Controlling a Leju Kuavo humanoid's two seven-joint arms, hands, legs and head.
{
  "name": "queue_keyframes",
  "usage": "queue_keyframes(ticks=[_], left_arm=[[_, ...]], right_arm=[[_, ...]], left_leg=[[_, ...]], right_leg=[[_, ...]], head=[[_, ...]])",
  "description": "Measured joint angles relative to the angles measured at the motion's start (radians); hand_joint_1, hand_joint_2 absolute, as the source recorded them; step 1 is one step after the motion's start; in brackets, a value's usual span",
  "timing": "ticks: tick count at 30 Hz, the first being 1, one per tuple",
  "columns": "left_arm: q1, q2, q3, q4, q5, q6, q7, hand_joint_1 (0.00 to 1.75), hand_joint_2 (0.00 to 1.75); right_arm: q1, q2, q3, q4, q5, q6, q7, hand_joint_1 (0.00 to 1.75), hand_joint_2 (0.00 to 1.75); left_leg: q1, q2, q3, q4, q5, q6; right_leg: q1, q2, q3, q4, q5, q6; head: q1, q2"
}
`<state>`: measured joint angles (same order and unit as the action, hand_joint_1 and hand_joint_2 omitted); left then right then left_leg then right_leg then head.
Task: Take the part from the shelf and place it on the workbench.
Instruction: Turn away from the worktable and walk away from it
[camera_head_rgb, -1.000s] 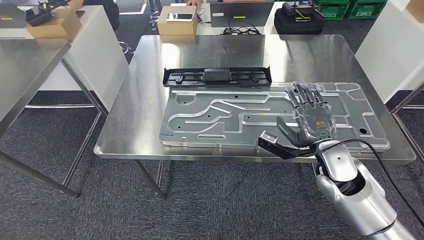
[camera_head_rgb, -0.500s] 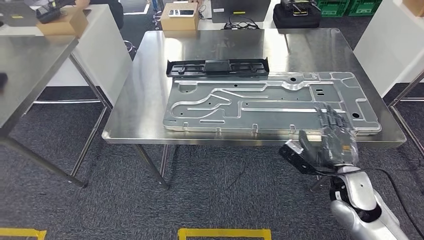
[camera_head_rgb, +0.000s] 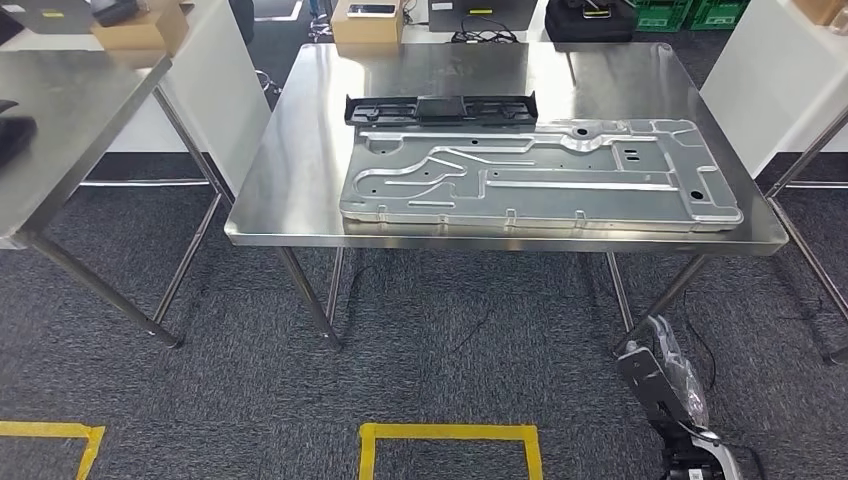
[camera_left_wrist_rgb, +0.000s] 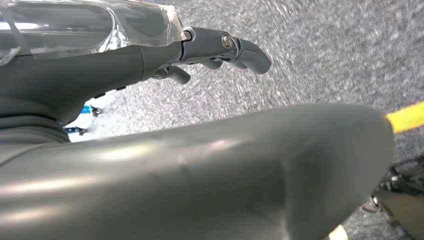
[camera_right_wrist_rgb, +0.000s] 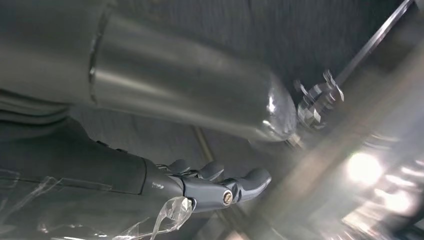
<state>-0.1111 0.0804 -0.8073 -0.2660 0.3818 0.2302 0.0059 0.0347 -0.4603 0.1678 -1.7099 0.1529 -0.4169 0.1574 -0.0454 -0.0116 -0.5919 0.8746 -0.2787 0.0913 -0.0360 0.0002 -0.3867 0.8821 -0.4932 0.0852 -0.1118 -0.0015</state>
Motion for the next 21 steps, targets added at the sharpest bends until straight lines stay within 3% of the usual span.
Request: queue_keyframes(ticks=[2,3,5,7,8,9,11,12,14,15,16,18,19,21], left_arm=[[0.003,0.002,0.002,0.002,0.003,0.003,0.003,0.0,0.0],[0.006,0.002,0.002,0.003,0.005,0.003,0.004,0.0,0.0],[0.01,0.002,0.002,0.004,0.008,0.004,0.006,0.0,0.0],[0.01,0.002,0.002,0.004,0.008,0.006,0.007,0.0,0.0],[0.009,0.002,0.002,0.004,0.008,0.009,0.007,0.0,0.0],[0.009,0.001,0.002,0.004,0.007,0.012,0.007,0.0,0.0],[0.008,-0.001,0.001,0.004,0.006,0.018,0.007,0.0,0.0],[0.006,-0.002,0.0,0.004,0.006,0.021,0.008,0.0,0.0],[-0.003,-0.003,0.0,0.004,0.009,0.024,0.012,0.0,0.0],[-0.009,-0.003,-0.001,0.004,0.012,0.025,0.016,0.0,0.0],[-0.013,-0.004,-0.001,0.004,0.014,0.027,0.02,0.0,0.0],[-0.012,-0.006,-0.002,0.004,0.016,0.031,0.026,0.0,0.0],[-0.008,-0.008,-0.002,0.004,0.016,0.031,0.028,0.0,0.0],[-0.003,-0.011,-0.004,0.004,0.015,0.03,0.03,0.0,0.0]], right_arm=[[0.028,0.027,-0.008,0.093,-0.07,-0.029,-0.085,0.0,0.0],[0.038,0.037,-0.011,0.132,-0.086,-0.037,-0.1,0.0,0.0],[0.052,0.056,-0.014,0.201,-0.107,-0.041,-0.076,0.0,0.0],[0.056,0.077,-0.014,0.283,-0.138,-0.024,-0.03,0.0,0.0],[0.051,0.091,-0.014,0.347,-0.165,-0.002,-0.032,0.0,0.0],[0.041,0.11,-0.013,0.427,-0.202,0.029,-0.05,0.0,0.0],[0.013,0.158,-0.012,0.608,-0.285,0.103,-0.081,0.0,0.0],[-0.001,0.186,-0.011,0.691,-0.317,0.136,-0.067,0.0,0.0],[-0.023,0.243,-0.008,0.826,-0.349,0.175,0.004,0.0,0.0],[-0.034,0.274,-0.007,0.887,-0.36,0.185,0.044,0.0,0.0],[-0.043,0.3,-0.007,0.942,-0.369,0.188,0.072,0.0,0.0],[-0.056,0.342,-0.007,1.035,-0.385,0.191,0.097,0.0,0.0],[-0.061,0.359,-0.007,1.076,-0.389,0.195,0.095,0.0,0.0],[-0.068,0.38,-0.006,1.143,-0.385,0.205,0.071,0.0,0.0]], left_leg=[[0.001,0.0,-0.012,0.006,0.008,-0.006],[0.005,0.0,-0.023,0.025,-0.014,-0.013],[0.015,0.002,-0.058,0.125,-0.116,-0.032],[0.026,0.003,-0.093,0.277,-0.219,-0.045],[0.029,0.003,-0.098,0.335,-0.235,-0.047],[0.032,0.003,-0.09,0.364,-0.225,-0.047],[0.032,0.003,-0.029,0.322,-0.162,-0.04],[0.028,0.003,0.03,0.246,-0.143,-0.031],[0.017,0.004,0.154,0.067,-0.159,-0.011],[0.011,0.005,0.197,-0.004,-0.175,-0.003],[0.007,0.006,0.212,-0.038,-0.183,0.002],[0.011,0.008,0.205,-0.059,-0.169,0.006],[0.014,0.011,0.2,-0.064,-0.157,0.009],[0.015,0.015,0.184,-0.065,-0.139,0.012]], right_leg=[[-0.001,-0.005,-0.014,-0.003,0.007,-0.017],[-0.001,-0.007,-0.026,0.001,0.016,-0.025],[-0.003,-0.011,-0.054,0.002,0.04,-0.037],[-0.002,-0.011,-0.086,0.003,0.064,-0.04],[-0.002,-0.012,-0.102,0.004,0.075,-0.04],[-0.001,-0.013,-0.117,0.004,0.085,-0.039],[0.0,-0.015,-0.142,0.004,0.104,-0.036],[-0.001,-0.016,-0.152,0.004,0.114,-0.034],[-0.004,-0.018,-0.164,0.003,0.132,-0.026],[-0.007,-0.02,-0.17,0.002,0.142,-0.02],[-0.008,-0.02,-0.174,-0.001,0.151,-0.014],[-0.007,-0.018,-0.185,0.004,0.155,-0.006],[-0.006,-0.014,-0.198,0.03,0.133,-0.004],[-0.003,-0.009,-0.25,0.156,0.045,-0.003]], head=[[0.0,0.0],[-0.001,0.0],[0.0,0.0],[0.0,0.0],[0.0,0.0],[0.0,0.0],[0.0,0.0],[0.0,0.0],[-0.001,0.0],[-0.001,0.0],[-0.001,0.0],[-0.001,0.0],[-0.001,0.0],[0.0,0.0]])
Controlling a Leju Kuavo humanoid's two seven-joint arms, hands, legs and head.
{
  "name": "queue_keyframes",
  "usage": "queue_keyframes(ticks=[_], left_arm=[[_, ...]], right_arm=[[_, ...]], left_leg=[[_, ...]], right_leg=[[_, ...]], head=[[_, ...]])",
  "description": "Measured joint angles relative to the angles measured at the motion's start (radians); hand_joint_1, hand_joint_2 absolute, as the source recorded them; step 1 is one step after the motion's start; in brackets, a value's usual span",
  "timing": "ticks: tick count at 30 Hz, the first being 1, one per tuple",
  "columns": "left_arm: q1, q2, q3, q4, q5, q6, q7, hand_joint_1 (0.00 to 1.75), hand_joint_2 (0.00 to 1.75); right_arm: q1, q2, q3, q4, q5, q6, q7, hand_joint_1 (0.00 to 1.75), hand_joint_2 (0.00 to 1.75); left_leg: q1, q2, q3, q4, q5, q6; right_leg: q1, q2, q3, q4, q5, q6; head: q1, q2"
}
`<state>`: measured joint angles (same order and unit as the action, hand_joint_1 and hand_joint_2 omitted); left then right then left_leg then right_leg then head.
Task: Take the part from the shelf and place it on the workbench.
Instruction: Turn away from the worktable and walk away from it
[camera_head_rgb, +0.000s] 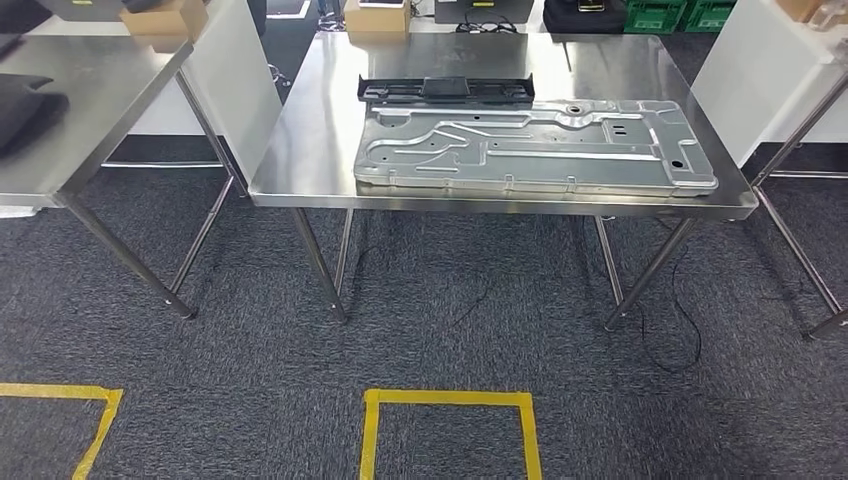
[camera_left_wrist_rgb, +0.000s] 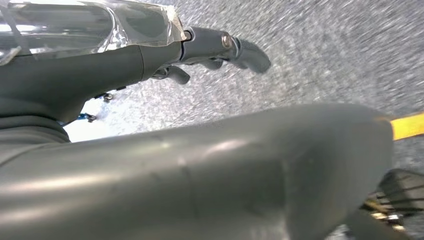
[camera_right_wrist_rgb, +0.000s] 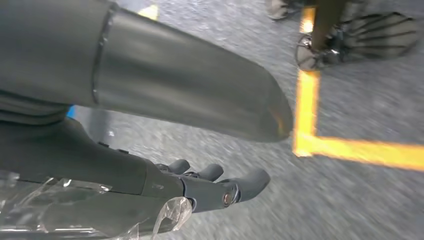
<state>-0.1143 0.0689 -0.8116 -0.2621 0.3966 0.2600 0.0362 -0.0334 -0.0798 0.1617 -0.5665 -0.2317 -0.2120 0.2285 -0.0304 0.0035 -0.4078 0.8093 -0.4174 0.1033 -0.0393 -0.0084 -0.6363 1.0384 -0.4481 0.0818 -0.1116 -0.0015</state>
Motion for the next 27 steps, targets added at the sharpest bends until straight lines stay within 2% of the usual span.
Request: queue_keyframes(ticks=[1,2,3,4,6,7,8,9,12,13,14,16,17,18,19,20,22,23,24,26,27], left_arm=[[0.001,-0.001,-0.001,0.0,-0.001,-0.001,0.001,0.0,0.0],[0.001,-0.002,-0.002,0.0,-0.001,-0.003,0.002,0.0,0.0],[0.001,-0.003,-0.004,0.0,-0.001,-0.004,0.004,0.0,0.0],[0.001,-0.004,-0.005,0.0,-0.001,-0.005,0.007,0.0,0.0],[-0.001,-0.007,-0.009,0.0,-0.001,-0.006,0.011,0.0,0.0],[-0.004,-0.008,-0.012,0.0,-0.001,-0.005,0.012,0.0,0.0],[-0.006,-0.008,-0.016,0.0,-0.002,-0.004,0.012,0.0,0.0],[-0.008,-0.008,-0.019,0.0,-0.001,-0.002,0.012,0.0,0.0],[-0.01,-0.009,-0.025,0.0,0.002,0.002,0.012,0.0,0.0],[-0.011,-0.009,-0.026,0.0,0.003,0.003,0.012,0.0,0.0],[-0.011,-0.01,-0.027,0.0,0.003,0.003,0.012,0.0,0.0],[-0.012,-0.01,-0.028,0.0,0.004,0.004,0.013,0.0,0.0],[-0.011,-0.01,-0.028,0.0,0.005,0.004,0.013,0.0,0.0],[-0.01,-0.01,-0.029,0.0,0.005,0.004,0.013,0.0,0.0],[-0.009,-0.011,-0.03,0.0,0.006,0.004,0.013,0.0,0.0],[-0.009,-0.011,-0.031,0.0,0.007,0.004,0.013,0.0,0.0],[-0.012,-0.01,-0.034,0.0,0.012,0.006,0.013,0.0,0.0],[-0.015,-0.009,-0.035,0.0,0.014,0.006,0.013,0.0,0.0],[-0.018,-0.009,-0.037,0.0,0.016,0.007,0.012,0.0,0.0],[-0.022,-0.008,-0.04,0.0,0.017,0.009,0.012,0.0,0.0],[-0.022,-0.008,-0.042,0.0,0.017,0.009,0.012,0.0,0.0]], right_arm=[[-0.003,0.006,0.0,0.029,0.005,0.004,-0.02,0.0,0.0],[-0.006,0.01,0.0,0.057,0.009,0.006,-0.043,0.0,0.0],[-0.01,0.013,0.0,0.081,0.012,0.006,-0.065,0.0,0.0],[-0.013,0.015,0.0,0.103,0.013,0.006,-0.087,0.0,0.0],[-0.021,0.018,0.0,0.138,0.014,0.005,-0.116,0.0,0.0],[-0.027,0.019,0.0,0.153,0.015,0.005,-0.122,0.0,0.0],[-0.033,0.022,0.0,0.168,0.016,0.004,-0.123,0.0,0.0],[-0.037,0.026,0.001,0.181,0.017,0.004,-0.119,0.0,0.0],[-0.044,0.044,0.002,0.217,0.023,0.002,-0.093,0.0,0.0],[-0.047,0.049,0.002,0.227,0.024,0.003,-0.083,0.0,0.0],[-0.049,0.054,0.003,0.236,0.024,0.004,-0.072,0.0,0.0],[-0.051,0.06,0.003,0.251,0.023,0.006,-0.051,0.0,0.0],[-0.051,0.063,0.003,0.258,0.022,0.008,-0.044,0.0,0.0],[-0.051,0.065,0.003,0.265,0.022,0.009,-0.04,0.0,0.0],[-0.051,0.067,0.003,0.272,0.022,0.009,-0.037,0.0,0.0],[-0.051,0.069,0.003,0.277,0.023,0.009,-0.037,0.0,0.0],[-0.053,0.075,0.004,0.284,0.029,0.009,-0.037,0.0,0.87],[-0.055,0.079,0.007,0.286,0.032,0.008,-0.037,0.0,0.87],[-0.056,0.083,0.009,0.289,0.034,0.009,-0.036,0.0,0.87],[-0.057,0.087,0.014,0.293,0.027,0.01,-0.036,0.0,0.0],[-0.058,0.088,0.015,0.296,0.017,0.009,-0.038,0.0,0.0]], left_leg=[[-0.001,0.001,-0.01,0.003,0.006,0.002],[-0.003,0.002,-0.02,0.007,0.012,0.001],[-0.004,0.002,-0.03,0.012,0.016,0.001],[-0.005,0.002,-0.039,0.019,0.019,0.0],[-0.005,0.002,-0.054,0.039,0.02,-0.003],[-0.008,0.002,-0.061,0.05,0.02,-0.005],[-0.01,0.003,-0.067,0.058,0.019,-0.009],[-0.012,0.004,-0.07,0.063,0.02,-0.013],[-0.009,0.004,-0.078,0.077,0.015,-0.027],[-0.005,0.003,-0.09,0.106,-0.006,-0.035],[0.0,0.003,-0.112,0.159,-0.04,-0.045],[0.013,0.002,-0.177,0.313,-0.124,-0.063],[0.018,0.002,-0.205,0.378,-0.151,-0.068],[0.023,0.002,-0.215,0.408,-0.158,-0.07],[0.025,0.002,-0.201,0.39,-0.144,-0.07],[0.025,0.002,-0.168,0.332,-0.115,-0.066],[0.018,0.002,-0.069,0.153,-0.049,-0.047],[0.012,0.003,-0.036,0.088,-0.03,-0.038],[0.007,0.004,-0.018,0.049,-0.021,-0.031],[0.0,0.005,-0.019,0.037,-0.017,-0.023],[0.002,0.006,-0.018,0.029,-0.007,-0.02]], right_leg=[[0.0,0.001,-0.028,0.081,-0.045,0.001],[0.001,0.002,-0.045,0.141,-0.074,0.003],[0.002,0.002,-0.042,0.166,-0.085,0.004],[0.003,0.002,-0.014,0.145,-0.076,0.004],[0.003,0.002,0.091,0.002,-0.034,0.002],[0.004,0.003,0.137,-0.071,-0.018,-0.003],[0.005,0.003,0.167,-0.121,-0.009,-0.009],[0.007,0.004,0.179,-0.145,-0.007,-0.016],[0.008,0.004,0.175,-0.149,0.003,-0.035],[0.006,0.003,0.173,-0.149,0.007,-0.04],[0.004,0.001,0.169,-0.15,0.011,-0.045],[0.004,0.0,0.159,-0.15,0.018,-0.048],[0.004,0.0,0.154,-0.149,0.022,-0.047],[0.004,0.0,0.149,-0.149,0.025,-0.046],[0.004,0.001,0.146,-0.149,0.028,-0.045],[0.004,0.001,0.144,-0.149,0.031,-0.043],[0.003,0.003,0.143,-0.152,0.038,-0.038],[0.001,0.003,0.142,-0.153,0.041,-0.033],[-0.002,0.003,0.142,-0.155,0.045,-0.028],[-0.006,0.002,0.142,-0.163,0.052,-0.013],[-0.006,0.003,0.142,-0.162,0.054,-0.008]], head=[[0.0,0.0],[0.0,0.0],[0.0,0.0],[0.0,0.0],[0.0,0.0],[0.0,0.0],[0.0,0.0],[0.0,0.0],[0.0,0.0],[0.0,0.0],[0.0,0.0],[0.0,0.0],[0.0,0.0],[0.0,0.0],[0.0,0.0],[0.0,0.0],[0.0,0.0],[0.0,0.0],[0.0,0.0],[0.0,0.0],[0.0,0.0]])
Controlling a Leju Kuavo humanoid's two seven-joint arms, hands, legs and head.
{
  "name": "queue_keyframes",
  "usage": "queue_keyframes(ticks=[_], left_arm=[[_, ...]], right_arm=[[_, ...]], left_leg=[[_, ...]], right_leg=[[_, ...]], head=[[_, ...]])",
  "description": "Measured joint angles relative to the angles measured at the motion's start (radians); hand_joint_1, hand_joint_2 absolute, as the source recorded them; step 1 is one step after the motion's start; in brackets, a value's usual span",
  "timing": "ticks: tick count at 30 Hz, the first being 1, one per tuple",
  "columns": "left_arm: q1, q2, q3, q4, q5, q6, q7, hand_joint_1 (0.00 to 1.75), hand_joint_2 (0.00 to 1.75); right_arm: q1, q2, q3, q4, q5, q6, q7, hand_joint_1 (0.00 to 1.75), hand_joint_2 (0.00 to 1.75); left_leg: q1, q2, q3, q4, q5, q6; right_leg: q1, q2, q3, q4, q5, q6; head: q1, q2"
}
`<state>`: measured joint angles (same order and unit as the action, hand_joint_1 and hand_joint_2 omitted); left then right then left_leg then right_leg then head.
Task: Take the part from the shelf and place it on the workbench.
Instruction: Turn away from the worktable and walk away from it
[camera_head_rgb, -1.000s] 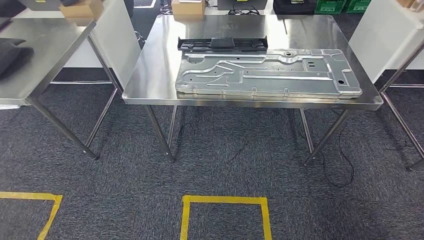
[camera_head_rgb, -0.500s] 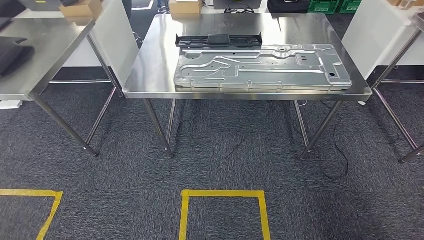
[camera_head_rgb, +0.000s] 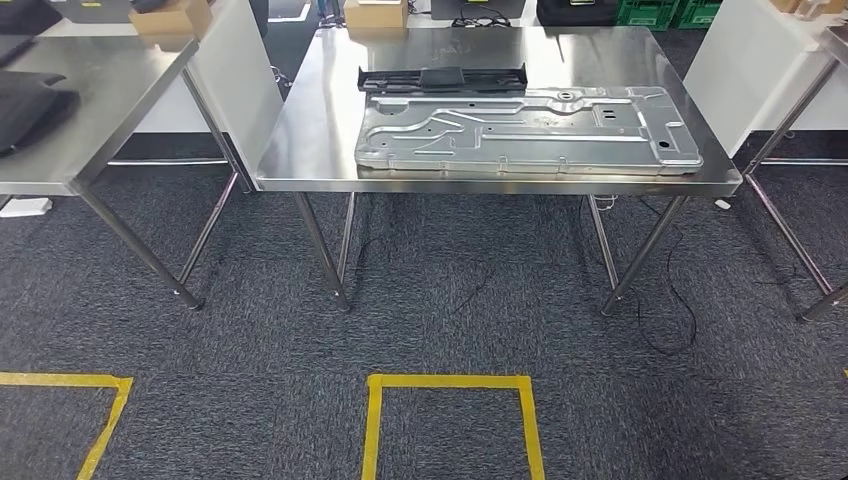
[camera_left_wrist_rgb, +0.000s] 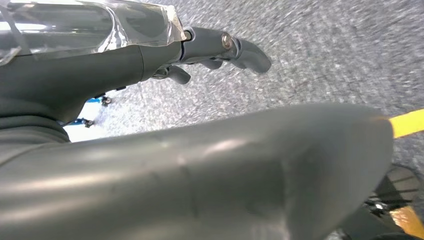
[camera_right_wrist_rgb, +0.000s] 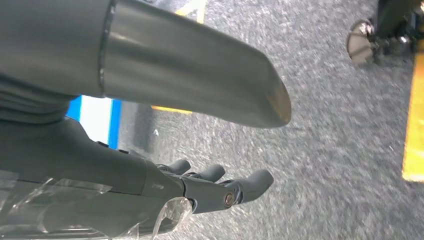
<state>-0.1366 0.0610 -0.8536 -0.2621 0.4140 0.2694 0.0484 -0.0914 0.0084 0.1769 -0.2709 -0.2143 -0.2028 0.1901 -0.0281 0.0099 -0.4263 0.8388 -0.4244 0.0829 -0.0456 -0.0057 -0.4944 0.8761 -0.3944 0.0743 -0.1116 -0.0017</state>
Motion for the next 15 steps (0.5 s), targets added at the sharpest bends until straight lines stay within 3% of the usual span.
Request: queue_keyframes(ticks=[2,5,6,7,8,9,11,13,15], left_arm=[[0.0,-0.001,-0.004,0.0,0.001,0.0,0.0,0.0,0.0],[0.0,-0.002,-0.009,0.0,0.002,0.001,0.0,0.0,0.0],[0.0,-0.002,-0.01,0.0,0.002,0.001,0.0,0.0,0.0],[0.001,-0.003,-0.011,0.0,0.003,0.001,0.0,0.0,0.0],[0.001,-0.004,-0.011,0.0,0.004,0.002,0.0,0.0,0.0],[0.001,-0.005,-0.012,0.0,0.005,0.002,0.0,0.0,0.0],[-0.001,-0.007,-0.012,0.0,0.005,0.003,-0.001,0.0,0.0],[-0.002,-0.007,-0.013,0.0,0.004,0.003,-0.001,0.0,0.0],[-0.002,-0.007,-0.017,0.0,0.003,0.003,-0.001,0.0,0.0]], right_arm=[[-0.001,0.001,0.001,0.004,-0.024,-0.006,-0.016,0.0,0.0],[0.0,-0.001,0.001,0.012,-0.044,-0.012,-0.047,0.0,0.0],[0.0,-0.001,0.001,0.015,-0.047,-0.013,-0.053,0.0,0.0],[0.001,-0.002,0.001,0.017,-0.051,-0.013,-0.056,0.0,0.0],[0.001,-0.004,0.001,0.019,-0.053,-0.014,-0.057,0.0,0.0],[0.001,-0.005,0.001,0.021,-0.056,-0.014,-0.057,0.0,0.0],[-0.001,-0.005,0.001,0.023,-0.058,-0.014,-0.056,0.0,0.0],[-0.003,-0.004,0.0,0.025,-0.06,-0.015,-0.055,0.0,0.0],[-0.004,-0.003,0.0,0.027,-0.066,-0.018,-0.052,0.0,0.0]], left_leg=[[0.007,0.004,-0.002,-0.017,0.021,0.008],[0.006,0.016,-0.014,-0.022,0.035,0.014],[0.003,0.023,-0.018,-0.021,0.037,0.015],[0.002,0.029,-0.021,-0.02,0.038,0.015],[0.001,0.035,-0.022,-0.017,0.038,0.014],[0.0,0.042,-0.022,-0.013,0.037,0.013],[-0.005,0.054,-0.026,0.001,0.029,0.006],[-0.011,0.069,-0.03,0.015,0.02,-0.001],[-0.009,0.081,-0.033,0.025,0.014,-0.007]], right_leg=[[0.005,0.003,-0.022,0.044,-0.035,0.006],[0.011,0.005,-0.113,0.252,-0.156,0.007],[0.012,0.005,-0.131,0.301,-0.174,0.007],[0.013,0.004,-0.128,0.31,-0.17,0.007],[0.014,0.002,-0.102,0.273,-0.147,0.007],[0.014,-0.008,-0.058,0.2,-0.113,0.007],[0.015,-0.045,0.024,0.052,-0.062,0.004],[0.016,-0.058,0.045,0.0,-0.049,-0.008],[0.017,-0.035,0.039,0.003,-0.046,-0.021]], head=[[0.0,0.0],[0.002,0.0],[0.002,0.0],[0.002,0.0],[0.002,0.0],[0.002,0.0],[0.001,0.0],[0.001,0.0],[0.001,0.0]])
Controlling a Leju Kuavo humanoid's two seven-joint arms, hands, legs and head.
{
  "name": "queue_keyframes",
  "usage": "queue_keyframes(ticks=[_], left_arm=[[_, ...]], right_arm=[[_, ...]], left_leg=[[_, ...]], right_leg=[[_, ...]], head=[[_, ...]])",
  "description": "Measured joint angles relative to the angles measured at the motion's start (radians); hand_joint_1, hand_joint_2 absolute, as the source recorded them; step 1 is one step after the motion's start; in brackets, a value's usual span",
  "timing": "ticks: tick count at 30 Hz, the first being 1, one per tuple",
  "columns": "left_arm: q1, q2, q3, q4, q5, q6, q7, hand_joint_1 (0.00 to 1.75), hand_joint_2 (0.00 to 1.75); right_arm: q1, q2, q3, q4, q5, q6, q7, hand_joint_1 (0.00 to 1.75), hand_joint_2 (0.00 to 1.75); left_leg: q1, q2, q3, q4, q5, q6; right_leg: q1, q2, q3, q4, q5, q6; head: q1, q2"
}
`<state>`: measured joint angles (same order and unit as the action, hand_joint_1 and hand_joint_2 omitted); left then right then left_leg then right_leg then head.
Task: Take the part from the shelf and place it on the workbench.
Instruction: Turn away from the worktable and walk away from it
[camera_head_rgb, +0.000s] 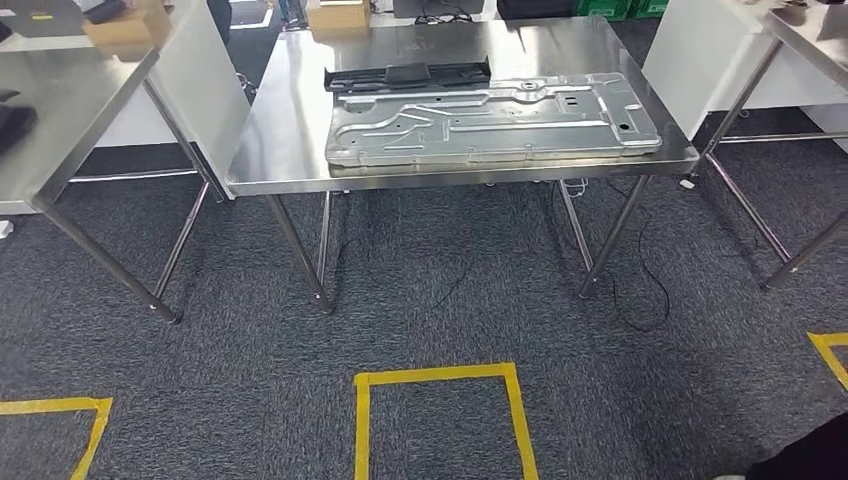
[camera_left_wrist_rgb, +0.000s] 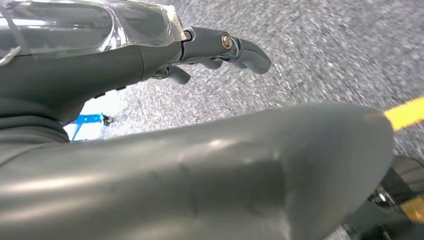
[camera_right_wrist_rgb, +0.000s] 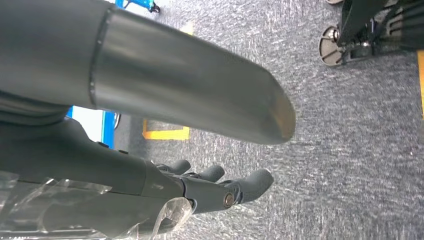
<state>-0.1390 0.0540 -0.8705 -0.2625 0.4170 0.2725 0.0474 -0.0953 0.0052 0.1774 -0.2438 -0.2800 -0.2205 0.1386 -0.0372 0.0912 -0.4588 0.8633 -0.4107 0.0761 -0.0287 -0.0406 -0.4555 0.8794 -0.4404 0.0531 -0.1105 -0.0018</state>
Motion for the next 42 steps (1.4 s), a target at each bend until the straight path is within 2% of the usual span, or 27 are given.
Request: queue_keyframes(ticks=[2,4,5,6,7,8,9,11,13,15,17,19,21,22,23,24,26,28,30,32,33,35,36,37,38,39,42], left_arm=[[0.0,0.0,-0.006,0.0,0.001,0.0,0.0,0.0,0.0],[0.002,0.0,-0.01,0.0,0.003,0.0,0.002,0.0,0.0],[0.004,0.0,-0.012,0.0,0.003,0.0,0.002,0.0,0.0],[0.007,0.0,-0.014,0.0,0.004,0.0,0.003,0.0,0.0],[0.009,0.0,-0.015,0.0,0.005,-0.001,0.003,0.0,0.0],[0.01,0.0,-0.017,0.0,0.006,-0.001,0.003,0.0,0.0],[0.01,0.0,-0.018,0.0,0.007,-0.001,0.003,0.0,0.0],[0.009,0.003,-0.018,0.0,0.012,0.001,0.002,0.0,0.0],[0.008,0.008,-0.019,-0.001,0.014,0.003,0.001,0.0,0.0],[0.006,0.009,-0.02,-0.001,0.013,0.004,0.0,0.0,0.0],[0.004,0.009,-0.022,-0.002,0.013,0.005,-0.001,0.0,0.0],[0.007,0.008,-0.026,-0.002,0.015,0.004,0.001,0.0,0.0],[0.014,0.009,-0.033,-0.002,0.018,0.002,0.004,0.0,0.0],[0.017,0.009,-0.035,-0.002,0.02,0.002,0.005,0.0,0.0],[0.018,0.008,-0.037,-0.002,0.023,0.002,0.004,0.0,0.0],[0.017,0.008,-0.038,-0.002,0.028,0.004,0.0,0.0,0.0],[0.013,0.008,-0.039,-0.002,0.038,0.008,-0.008,0.0,0.0],[0.005,0.008,-0.039,-0.002,0.043,0.011,-0.016,0.0,0.0],[-0.004,0.008,-0.04,-0.002,0.048,0.017,-0.028,0.0,0.0],[-0.015,0.004,-0.04,-0.002,0.052,0.024,-0.039,0.0,0.0],[-0.018,0.002,-0.04,-0.003,0.054,0.027,-0.044,0.0,0.0],[-0.02,-0.003,-0.04,-0.003,0.058,0.03,-0.054,0.0,0.0],[-0.019,-0.005,-0.04,-0.003,0.059,0.031,-0.058,0.0,0.0],[-0.016,-0.008,-0.041,-0.003,0.059,0.032,-0.06,0.0,0.0],[-0.014,-0.009,-0.041,-0.003,0.06,0.031,-0.059,0.0,0.0],[-0.011,-0.01,-0.042,-0.003,0.062,0.031,-0.056,0.0,0.0],[-0.003,-0.009,-0.042,-0.002,0.071,0.029,-0.043,0.0,0.0]], right_arm=[[-0.001,0.001,0.0,0.001,-0.006,-0.004,0.003,0.0,0.0],[-0.004,0.001,0.0,0.002,-0.011,-0.009,0.005,0.0,0.0],[-0.005,0.0,0.0,0.002,-0.013,-0.012,0.005,0.0,0.0],[-0.004,0.0,0.0,0.003,-0.014,-0.014,0.005,0.0,0.0],[-0.004,0.0,0.0,0.005,-0.016,-0.015,0.006,0.0,0.0],[-0.003,0.0,0.0,0.006,-0.018,-0.017,0.007,0.0,0.0],[-0.003,0.001,0.0,0.008,-0.02,-0.02,0.009,0.0,0.0],[-0.005,0.007,0.0,0.009,-0.022,-0.027,0.015,0.0,0.0],[-0.007,0.015,0.0,0.01,-0.022,-0.033,0.024,0.0,0.0],[-0.005,0.016,0.0,0.011,-0.021,-0.034,0.033,0.0,0.0],[-0.003,0.016,0.0,0.013,-0.022,-0.035,0.037,0.0,0.0],[-0.004,0.013,0.0,0.015,-0.029,-0.035,0.037,0.0,0.0],[-0.006,0.009,0.0,0.016,-0.035,-0.033,0.033,0.0,0.0],[-0.006,0.006,0.0,0.016,-0.036,-0.031,0.031,0.0,0.0],[-0.005,0.003,0.0,0.016,-0.036,-0.029,0.03,0.0,0.0],[-0.005,0.0,0.0,0.016,-0.035,-0.028,0.029,0.0,0.0],[-0.007,-0.006,0.001,0.016,-0.03,-0.026,0.027,0.0,0.0],[-0.009,-0.011,0.002,0.016,-0.025,-0.024,0.027,0.0,0.0],[-0.008,-0.015,0.003,0.016,-0.022,-0.024,0.027,0.0,0.0],[-0.008,-0.02,0.005,0.016,-0.019,-0.025,0.029,0.0,0.0],[-0.009,-0.022,0.007,0.016,-0.018,-0.027,0.033,0.0,0.0],[-0.012,-0.029,0.011,0.016,-0.017,-0.031,0.046,0.0,0.0],[-0.012,-0.032,0.013,0.016,-0.018,-0.035,0.055,0.0,0.0],[-0.012,-0.035,0.014,0.016,-0.021,-0.038,0.063,0.0,0.0],[-0.011,-0.039,0.015,0.016,-0.023,-0.041,0.07,0.0,0.0],[-0.01,-0.041,0.017,0.016,-0.026,-0.044,0.074,0.0,0.0],[-0.011,-0.044,0.023,0.016,-0.032,-0.048,0.08,0.0,0.0]], left_leg=[[0.009,-0.022,-0.021,0.053,-0.038,-0.015],[0.021,-0.059,-0.082,0.192,-0.118,-0.032],[0.025,-0.067,-0.119,0.273,-0.154,-0.037],[0.028,-0.071,-0.145,0.331,-0.172,-0.04],[0.03,-0.073,-0.154,0.349,-0.169,-0.039],[0.03,-0.077,-0.143,0.326,-0.148,-0.035],[0.028,-0.087,-0.112,0.26,-0.109,-0.027],[0.018,-0.139,-0.037,0.096,-0.032,-0.001],[0.006,-0.173,-0.002,0.007,0.001,0.018],[0.004,-0.156,0.003,-0.012,0.008,0.025],[0.011,-0.133,0.013,-0.033,0.022,0.027],[0.016,-0.109,0.017,-0.044,0.03,0.028],[0.015,-0.08,0.014,-0.043,0.03,0.029],[0.014,-0.066,0.013,-0.042,0.03,0.029],[0.014,-0.053,0.012,-0.039,0.028,0.027],[0.015,-0.041,0.011,-0.036,0.026,0.024],[0.013,-0.022,0.008,-0.022,0.017,0.014],[0.005,-0.005,0.003,-0.007,0.006,0.003],[0.003,0.014,0.0,0.0,0.001,-0.004],[0.01,-0.004,-0.011,0.034,-0.026,-0.016],[0.016,-0.026,-0.03,0.08,-0.057,-0.025],[0.026,-0.064,-0.094,0.231,-0.138,-0.039],[0.029,-0.071,-0.126,0.303,-0.167,-0.042],[0.031,-0.074,-0.145,0.345,-0.177,-0.043],[0.032,-0.077,-0.144,0.344,-0.165,-0.041],[0.032,-0.083,-0.123,0.3,-0.135,-0.036],[0.024,-0.139,-0.023,0.073,-0.027,-0.008]], right_leg=[[-0.001,0.017,-0.004,0.0,0.006,-0.011],[-0.002,0.035,-0.013,0.0,0.012,-0.02],[-0.001,0.045,-0.017,0.001,0.014,-0.021],[-0.001,0.058,-0.02,0.001,0.016,-0.022],[-0.001,0.07,-0.022,0.001,0.018,-0.021],[-0.001,0.083,-0.023,0.001,0.019,-0.02],[-0.001,0.096,-0.023,0.001,0.021,-0.019],[-0.005,0.119,-0.026,0.0,0.026,-0.014],[-0.01,0.141,-0.033,-0.001,0.031,-0.006],[-0.008,0.161,-0.037,-0.007,0.037,0.006],[-0.001,0.135,-0.051,0.016,0.019,0.013],[0.004,0.082,-0.107,0.13,-0.048,0.015],[0.003,0.06,-0.177,0.277,-0.11,0.021],[0.001,0.055,-0.193,0.31,-0.114,0.025],[-0.001,0.05,-0.187,0.299,-0.097,0.029],[-0.003,0.042,-0.158,0.245,-0.066,0.032],[-0.006,-0.001,-0.074,0.088,-0.002,0.036],[-0.006,-0.027,-0.033,0.007,0.024,0.027],[-0.006,-0.01,-0.039,0.005,0.029,0.011],[-0.008,0.011,-0.046,0.006,0.035,0.0],[-0.009,0.021,-0.049,0.006,0.039,-0.006],[-0.009,0.042,-0.057,0.006,0.045,-0.013],[-0.009,0.055,-0.062,0.006,0.048,-0.014],[-0.009,0.069,-0.066,0.006,0.05,-0.014],[-0.009,0.083,-0.068,0.006,0.052,-0.013],[-0.008,0.097,-0.069,0.006,0.055,-0.011],[-0.012,0.132,-0.075,0.005,0.064,-0.002]], head=[[0.0,0.0],[0.0,0.0],[0.0,0.0],[0.0,0.0],[0.0,0.0],[0.0,0.0],[0.0,0.0],[0.0,0.0],[-0.001,0.0],[-0.002,0.0],[-0.001,0.0],[0.0,0.0],[0.001,0.0],[0.001,0.0],[0.001,0.0],[0.001,0.0],[0.001,0.0],[-0.002,0.0],[-0.005,0.0],[-0.005,0.0],[-0.005,0.0],[-0.005,0.0],[-0.005,0.0],[-0.005,0.0],[-0.005,0.0],[-0.005,0.0],[-0.005,0.0]])
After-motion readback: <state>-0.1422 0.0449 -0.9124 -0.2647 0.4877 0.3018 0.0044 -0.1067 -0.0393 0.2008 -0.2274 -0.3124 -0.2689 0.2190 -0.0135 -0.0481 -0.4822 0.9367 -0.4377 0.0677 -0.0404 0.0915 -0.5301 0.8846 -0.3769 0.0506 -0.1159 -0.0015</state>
